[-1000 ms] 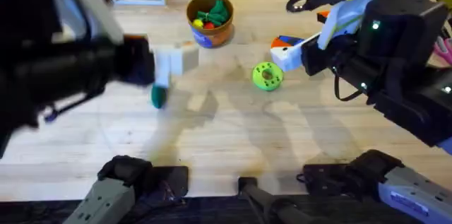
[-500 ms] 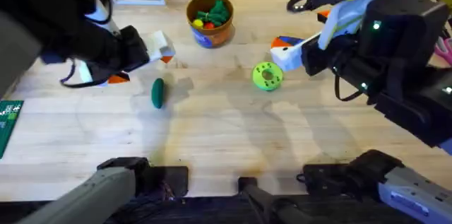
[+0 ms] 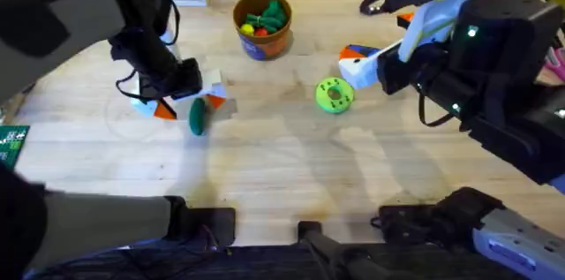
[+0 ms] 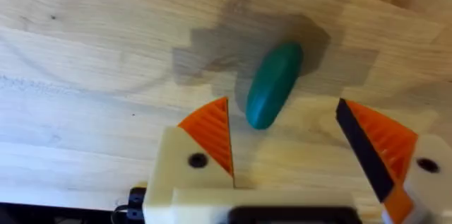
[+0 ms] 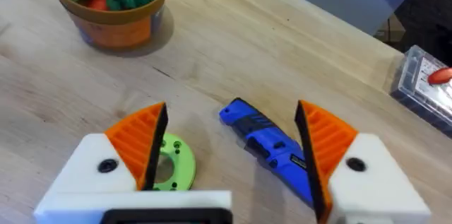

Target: Pick up the gripper from the table and insert it into the empty holder that is missing its gripper. Then pick up a screw, insert it into the mounting hole, and use the screwdriver to tighten it. Finally, clean up the table by picking up the vegetable and placing it into the bucket.

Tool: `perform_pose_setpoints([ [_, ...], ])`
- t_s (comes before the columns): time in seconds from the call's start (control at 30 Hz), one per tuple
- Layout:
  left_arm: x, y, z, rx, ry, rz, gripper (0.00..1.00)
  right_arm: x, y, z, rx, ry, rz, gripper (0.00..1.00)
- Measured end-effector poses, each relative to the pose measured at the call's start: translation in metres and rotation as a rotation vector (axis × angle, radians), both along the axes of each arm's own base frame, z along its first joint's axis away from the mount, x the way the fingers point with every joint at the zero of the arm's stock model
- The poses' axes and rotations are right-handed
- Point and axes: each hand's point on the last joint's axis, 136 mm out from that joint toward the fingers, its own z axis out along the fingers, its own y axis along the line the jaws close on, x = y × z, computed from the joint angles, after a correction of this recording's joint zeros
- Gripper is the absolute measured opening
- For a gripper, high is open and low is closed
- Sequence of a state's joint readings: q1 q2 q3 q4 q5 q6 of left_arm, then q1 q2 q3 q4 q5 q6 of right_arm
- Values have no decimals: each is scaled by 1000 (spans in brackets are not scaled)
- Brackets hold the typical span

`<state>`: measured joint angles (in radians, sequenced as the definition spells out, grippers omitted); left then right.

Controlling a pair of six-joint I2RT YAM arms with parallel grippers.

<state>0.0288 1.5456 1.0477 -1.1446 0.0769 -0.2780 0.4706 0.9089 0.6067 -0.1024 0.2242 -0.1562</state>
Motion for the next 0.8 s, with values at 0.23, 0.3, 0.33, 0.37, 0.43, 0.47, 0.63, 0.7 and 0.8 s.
perform_pose_setpoints([
  [0.23,-3,0,-24,2,97,14,863,0,0,0,0,0,0,994],
  [0.3,-3,1,-30,2,113,18,845,0,0,0,0,0,0,994],
  [0.33,-2,1,-32,3,116,21,837,0,0,0,0,0,0,994],
  [0.37,-1,1,-33,3,116,24,812,0,0,0,0,0,0,994],
  [0.43,-1,1,-34,5,116,34,667,0,0,0,0,0,0,994],
  [0.47,-1,1,-33,5,116,36,537,0,0,0,0,0,0,994],
  [0.63,-1,2,-30,14,123,39,16,0,0,0,0,0,0,994],
  [0.7,-7,2,-25,14,154,42,18,0,0,0,0,0,0,994],
  [0.8,-12,1,-6,7,201,43,18,0,0,0,0,0,0,994],
])
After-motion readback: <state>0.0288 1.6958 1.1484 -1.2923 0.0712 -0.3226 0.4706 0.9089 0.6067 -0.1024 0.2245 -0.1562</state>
